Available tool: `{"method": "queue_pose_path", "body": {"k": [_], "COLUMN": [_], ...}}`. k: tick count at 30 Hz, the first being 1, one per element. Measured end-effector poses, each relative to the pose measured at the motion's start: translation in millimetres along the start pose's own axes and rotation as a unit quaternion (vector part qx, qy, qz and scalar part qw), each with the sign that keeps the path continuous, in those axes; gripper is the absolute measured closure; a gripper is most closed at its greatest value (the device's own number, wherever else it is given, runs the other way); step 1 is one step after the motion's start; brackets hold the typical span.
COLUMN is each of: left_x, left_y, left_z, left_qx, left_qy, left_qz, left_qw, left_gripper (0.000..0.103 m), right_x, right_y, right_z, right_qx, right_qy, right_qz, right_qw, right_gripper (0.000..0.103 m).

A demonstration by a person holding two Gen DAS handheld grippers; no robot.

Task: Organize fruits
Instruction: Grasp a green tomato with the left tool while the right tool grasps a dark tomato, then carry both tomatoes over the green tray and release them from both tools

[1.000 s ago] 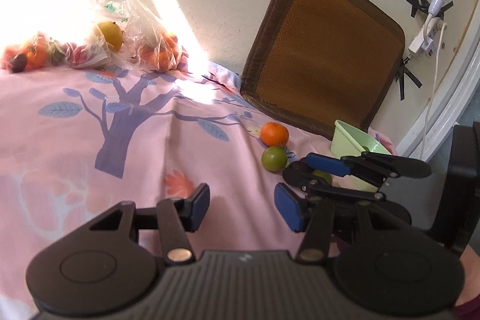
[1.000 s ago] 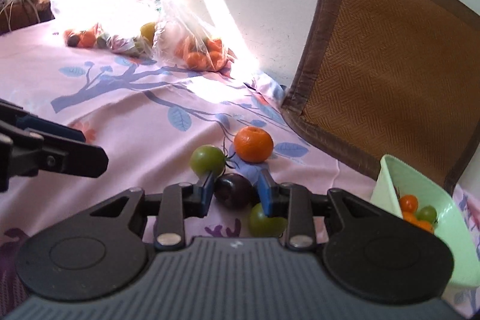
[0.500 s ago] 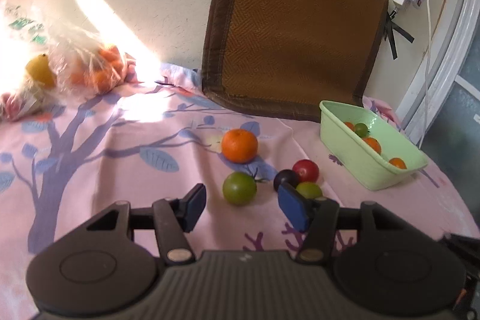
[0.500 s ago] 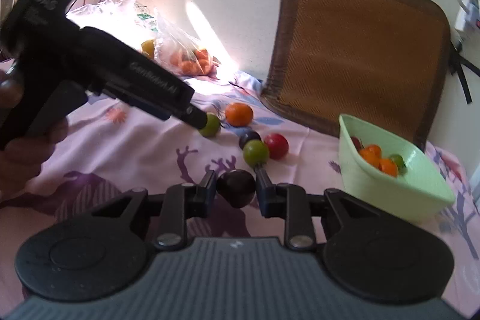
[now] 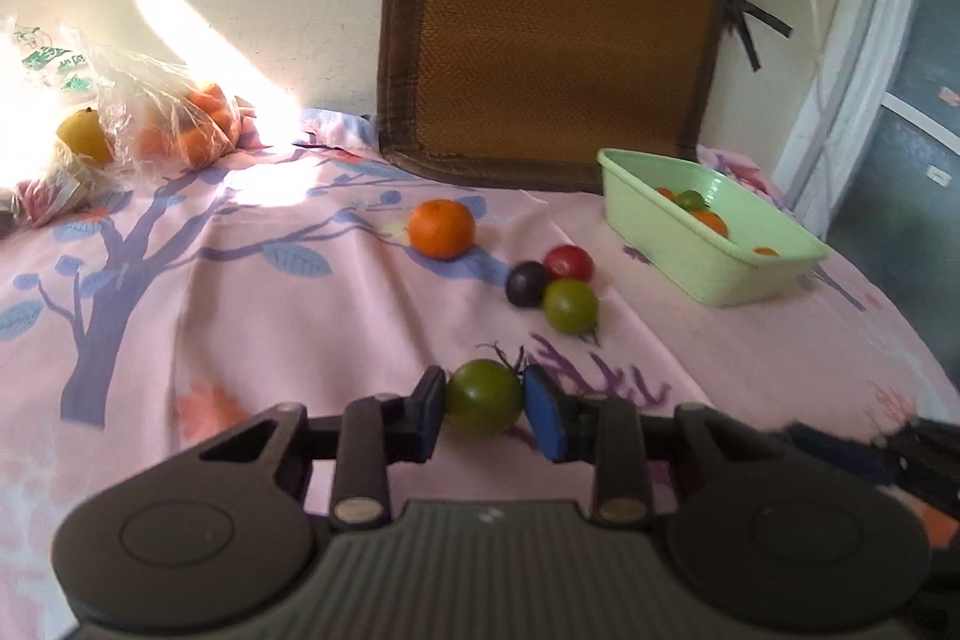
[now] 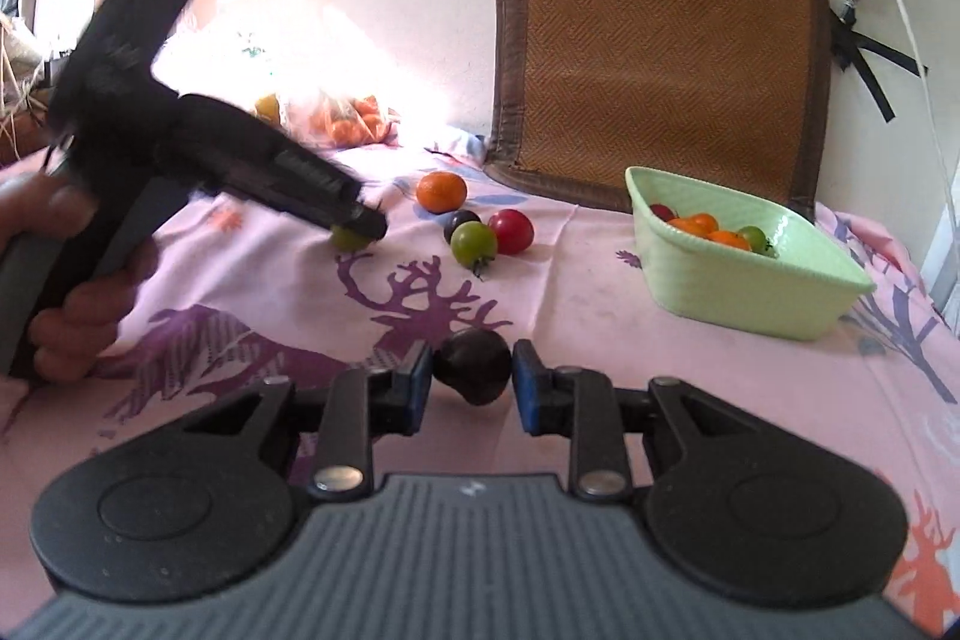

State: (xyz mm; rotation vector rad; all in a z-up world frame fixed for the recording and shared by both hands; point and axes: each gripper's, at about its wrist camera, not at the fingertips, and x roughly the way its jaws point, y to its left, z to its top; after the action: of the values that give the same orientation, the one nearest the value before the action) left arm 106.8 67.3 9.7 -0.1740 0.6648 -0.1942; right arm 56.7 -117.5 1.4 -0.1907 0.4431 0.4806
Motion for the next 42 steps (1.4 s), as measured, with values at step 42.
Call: {"method": "queue_pose_path", "body": {"k": [42], "left_x": [4], "left_y": [-154], "left_z": [-41], "left_qx": [0.169], "left_qy": [0.02], "left_qz": [-0.099], "left_qw": [0.9804], "left_gripper": [0.074], "right_x": [-65], "right_y": [-61], "right_z": [-55], "right_qx": [0.072], "right_qy": [-0.012], "right_qz": [-0.109], "right_qw": [0.991], "right_gripper": [0.071]}}
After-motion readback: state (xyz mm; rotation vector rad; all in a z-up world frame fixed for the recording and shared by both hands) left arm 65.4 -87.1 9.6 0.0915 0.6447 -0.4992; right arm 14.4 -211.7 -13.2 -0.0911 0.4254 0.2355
